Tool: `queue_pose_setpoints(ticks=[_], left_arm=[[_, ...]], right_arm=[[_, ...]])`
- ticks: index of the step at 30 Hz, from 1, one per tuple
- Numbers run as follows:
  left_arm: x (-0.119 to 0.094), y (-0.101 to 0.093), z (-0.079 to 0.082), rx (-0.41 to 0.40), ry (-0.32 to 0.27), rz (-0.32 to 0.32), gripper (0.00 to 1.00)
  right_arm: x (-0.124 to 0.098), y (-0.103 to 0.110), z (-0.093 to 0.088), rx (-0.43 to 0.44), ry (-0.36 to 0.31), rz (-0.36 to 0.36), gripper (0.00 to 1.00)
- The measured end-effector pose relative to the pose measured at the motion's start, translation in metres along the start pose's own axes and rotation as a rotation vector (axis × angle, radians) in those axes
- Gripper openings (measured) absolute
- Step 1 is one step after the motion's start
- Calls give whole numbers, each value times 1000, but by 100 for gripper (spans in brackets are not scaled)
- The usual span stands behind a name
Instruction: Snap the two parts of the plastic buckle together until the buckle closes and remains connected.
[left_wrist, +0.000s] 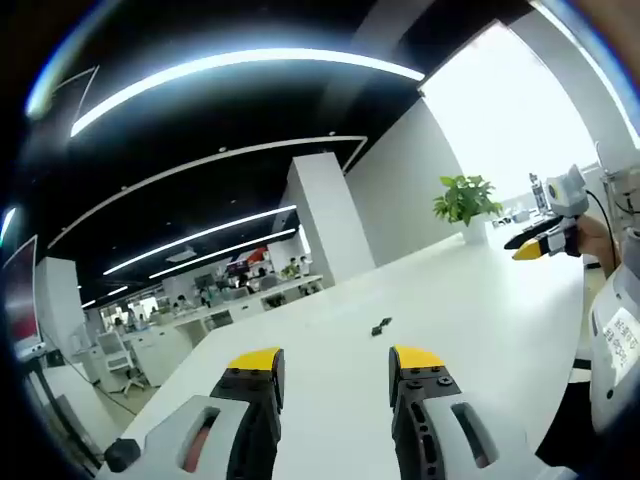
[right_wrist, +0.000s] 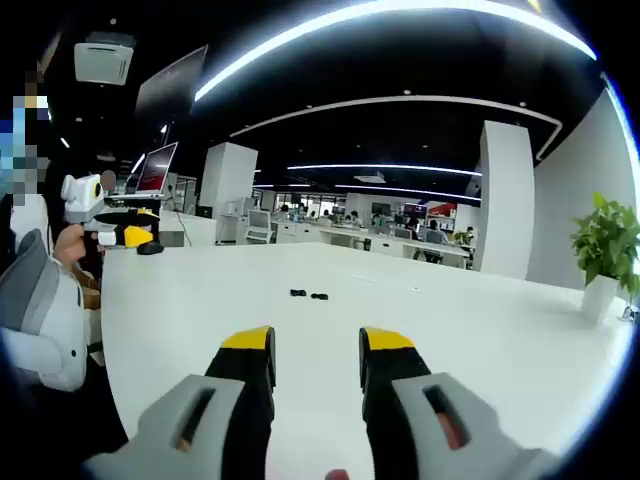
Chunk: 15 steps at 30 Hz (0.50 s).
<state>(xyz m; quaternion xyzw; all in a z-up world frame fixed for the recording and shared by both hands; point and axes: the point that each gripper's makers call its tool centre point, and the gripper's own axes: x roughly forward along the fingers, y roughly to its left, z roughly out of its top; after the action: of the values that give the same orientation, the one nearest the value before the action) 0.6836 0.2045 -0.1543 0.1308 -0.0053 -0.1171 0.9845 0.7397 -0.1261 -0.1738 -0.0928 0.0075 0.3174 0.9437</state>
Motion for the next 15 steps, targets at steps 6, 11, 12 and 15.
queue_pose_setpoints(ticks=[6, 11, 12, 15], left_arm=[[0, 0, 0, 2, 1, 0, 42], [0, 0, -1, 0, 3, 1, 42], [0, 0, -1, 0, 4, 0, 42], [0, -1, -1, 2, 4, -1, 42]], right_arm=[[0, 0, 0, 0, 4, 4, 33], [1, 1, -1, 0, 7, 6, 33], [1, 1, -1, 0, 7, 6, 33], [1, 1, -2, 0, 9, 6, 33]])
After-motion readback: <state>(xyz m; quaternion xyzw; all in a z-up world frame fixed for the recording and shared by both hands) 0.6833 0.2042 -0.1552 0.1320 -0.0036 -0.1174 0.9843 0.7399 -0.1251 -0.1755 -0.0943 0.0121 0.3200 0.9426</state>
